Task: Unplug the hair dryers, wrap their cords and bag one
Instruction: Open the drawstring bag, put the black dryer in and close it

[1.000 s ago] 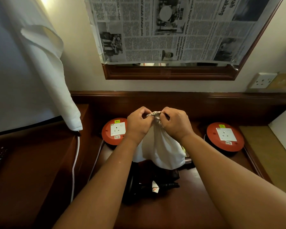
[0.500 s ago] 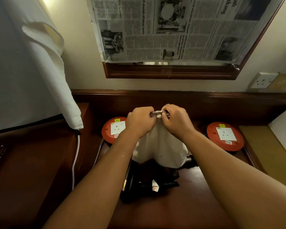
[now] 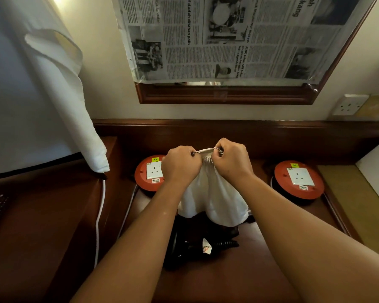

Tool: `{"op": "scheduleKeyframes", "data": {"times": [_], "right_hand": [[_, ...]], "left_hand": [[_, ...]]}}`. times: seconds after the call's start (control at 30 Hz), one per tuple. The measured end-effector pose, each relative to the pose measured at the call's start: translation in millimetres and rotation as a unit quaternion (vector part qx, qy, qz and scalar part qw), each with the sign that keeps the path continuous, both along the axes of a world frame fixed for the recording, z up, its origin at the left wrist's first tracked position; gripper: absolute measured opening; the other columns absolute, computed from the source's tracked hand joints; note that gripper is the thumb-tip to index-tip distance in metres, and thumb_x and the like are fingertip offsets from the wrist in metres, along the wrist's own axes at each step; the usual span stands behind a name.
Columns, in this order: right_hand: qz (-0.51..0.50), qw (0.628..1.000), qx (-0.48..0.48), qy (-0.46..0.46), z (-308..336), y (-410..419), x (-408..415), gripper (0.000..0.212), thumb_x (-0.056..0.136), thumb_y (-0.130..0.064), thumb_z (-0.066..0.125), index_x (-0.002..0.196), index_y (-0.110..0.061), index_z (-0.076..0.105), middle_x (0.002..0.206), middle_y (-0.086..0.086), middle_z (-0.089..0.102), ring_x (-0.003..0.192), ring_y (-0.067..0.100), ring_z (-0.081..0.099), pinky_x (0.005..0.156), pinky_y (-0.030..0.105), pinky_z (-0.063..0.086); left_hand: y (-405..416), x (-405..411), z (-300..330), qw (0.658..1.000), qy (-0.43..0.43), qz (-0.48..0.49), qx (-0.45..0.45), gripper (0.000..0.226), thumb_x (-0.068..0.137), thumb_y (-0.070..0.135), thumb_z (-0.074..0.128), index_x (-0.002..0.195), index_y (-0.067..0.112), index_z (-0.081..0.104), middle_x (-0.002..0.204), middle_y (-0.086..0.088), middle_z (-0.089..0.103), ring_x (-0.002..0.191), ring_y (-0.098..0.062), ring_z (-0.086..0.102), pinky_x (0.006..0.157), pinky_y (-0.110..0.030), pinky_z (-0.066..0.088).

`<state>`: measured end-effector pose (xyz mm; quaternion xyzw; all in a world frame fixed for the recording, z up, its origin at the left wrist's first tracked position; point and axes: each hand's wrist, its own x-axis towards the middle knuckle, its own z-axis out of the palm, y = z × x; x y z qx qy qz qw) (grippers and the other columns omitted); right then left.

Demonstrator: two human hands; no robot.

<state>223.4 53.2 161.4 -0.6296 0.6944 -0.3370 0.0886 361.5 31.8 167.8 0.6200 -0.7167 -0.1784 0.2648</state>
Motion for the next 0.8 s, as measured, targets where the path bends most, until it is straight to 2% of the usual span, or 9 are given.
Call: {"op": "scheduleKeyframes", "data": {"times": [0.1, 0.2, 0.33, 0.4, 0.47, 0.57, 0.63, 0.7, 0.8], "right_hand": [[-0.007, 1.000, 0.012, 0.004, -2.5, 1.1, -0.6, 0.012, 0.086, -0.010, 0.050, 0.077, -0.006, 0.056, 0.065, 0.006, 0.057, 0.061, 0.024, 0.055, 0.052, 0.037, 0.045], [-0.027, 1.000, 0.013, -0.002, -3.6, 0.4, 0.5, 0.013, 0.086, -0.010, 0.049, 0.076, -0.005, 0.056, 0.065, 0.007, 0.057, 0.061, 0.026, 0.055, 0.052, 0.038, 0.045], [-0.036, 0.999, 0.003, -0.017, -3.9, -3.0, 2.7, 0.013, 0.085, -0.008, 0.049, 0.075, -0.005, 0.057, 0.064, 0.006, 0.057, 0.061, 0.026, 0.055, 0.052, 0.040, 0.047], [-0.031, 0.999, 0.012, -0.033, -5.1, -5.0, 1.1, 0.013, 0.086, -0.009, 0.049, 0.076, -0.007, 0.057, 0.066, 0.005, 0.057, 0.062, 0.024, 0.056, 0.052, 0.039, 0.046], [-0.012, 0.997, 0.036, -0.061, -3.8, -7.2, -3.8, 0.013, 0.088, -0.010, 0.050, 0.080, -0.010, 0.060, 0.072, 0.003, 0.060, 0.067, 0.020, 0.057, 0.056, 0.034, 0.045], [0.026, 0.993, 0.068, -0.095, 2.7, -8.7, -12.6, 0.012, 0.090, -0.012, 0.054, 0.096, -0.013, 0.065, 0.090, 0.000, 0.064, 0.083, 0.014, 0.058, 0.071, 0.028, 0.050], [0.046, 0.991, 0.079, -0.095, 6.0, -8.9, -15.4, 0.017, 0.087, -0.010, 0.058, 0.102, -0.015, 0.064, 0.097, 0.000, 0.062, 0.088, 0.014, 0.057, 0.076, 0.027, 0.050], [0.041, 0.991, 0.085, -0.092, 6.0, -9.4, -16.0, 0.020, 0.083, -0.008, 0.060, 0.102, -0.014, 0.061, 0.095, 0.001, 0.060, 0.084, 0.015, 0.056, 0.070, 0.026, 0.049], [-0.001, 0.995, 0.070, -0.078, 3.9, -9.1, -16.0, 0.004, 0.082, -0.011, 0.059, 0.085, -0.012, 0.057, 0.081, 0.002, 0.058, 0.069, 0.017, 0.054, 0.056, 0.028, 0.045]], "left_hand": [[0.5, 5.0, -0.9, 0.999, -0.016, -0.001, 0.033, 0.024, 0.082, 0.019, 0.050, 0.078, 0.018, 0.073, 0.070, -0.001, 0.065, 0.068, -0.024, 0.059, 0.058, -0.032, 0.047], [0.9, 5.7, -2.9, 0.998, -0.026, 0.004, 0.049, 0.024, 0.081, 0.019, 0.049, 0.077, 0.016, 0.073, 0.068, -0.003, 0.065, 0.066, -0.027, 0.059, 0.056, -0.034, 0.049], [-0.5, 5.4, -3.8, 0.998, -0.026, 0.012, 0.063, 0.029, 0.084, 0.018, 0.047, 0.057, 0.012, 0.055, 0.055, -0.002, 0.050, 0.056, -0.025, 0.048, 0.049, -0.029, 0.031], [-0.7, 5.8, -2.0, 0.997, -0.050, -0.007, 0.062, 0.029, 0.087, 0.021, 0.047, 0.060, 0.015, 0.058, 0.059, -0.001, 0.052, 0.059, -0.024, 0.050, 0.054, -0.029, 0.035], [-3.0, 6.1, 0.3, 0.992, -0.097, -0.048, 0.069, 0.027, 0.091, 0.027, 0.045, 0.075, 0.015, 0.064, 0.066, 0.001, 0.055, 0.068, -0.023, 0.054, 0.065, -0.032, 0.041], [-10.3, 2.8, 5.4, 0.980, -0.152, -0.099, 0.087, 0.030, 0.093, 0.040, 0.044, 0.070, 0.022, 0.052, 0.066, 0.005, 0.048, 0.071, -0.019, 0.051, 0.076, -0.036, 0.038], [-14.5, -0.9, 9.0, 0.978, -0.143, -0.118, 0.091, 0.033, 0.094, 0.040, 0.044, 0.066, 0.023, 0.048, 0.067, 0.003, 0.050, 0.068, -0.018, 0.050, 0.068, -0.032, 0.039], [-17.2, -3.2, 10.4, 0.983, -0.116, -0.116, 0.088, 0.038, 0.096, 0.034, 0.044, 0.061, 0.021, 0.047, 0.066, -0.001, 0.051, 0.061, -0.017, 0.048, 0.055, -0.027, 0.036], [-16.0, -5.6, 8.5, 0.986, -0.107, -0.104, 0.080, 0.042, 0.099, 0.035, 0.043, 0.061, 0.019, 0.049, 0.065, -0.001, 0.051, 0.061, -0.018, 0.050, 0.054, -0.027, 0.035]]}}
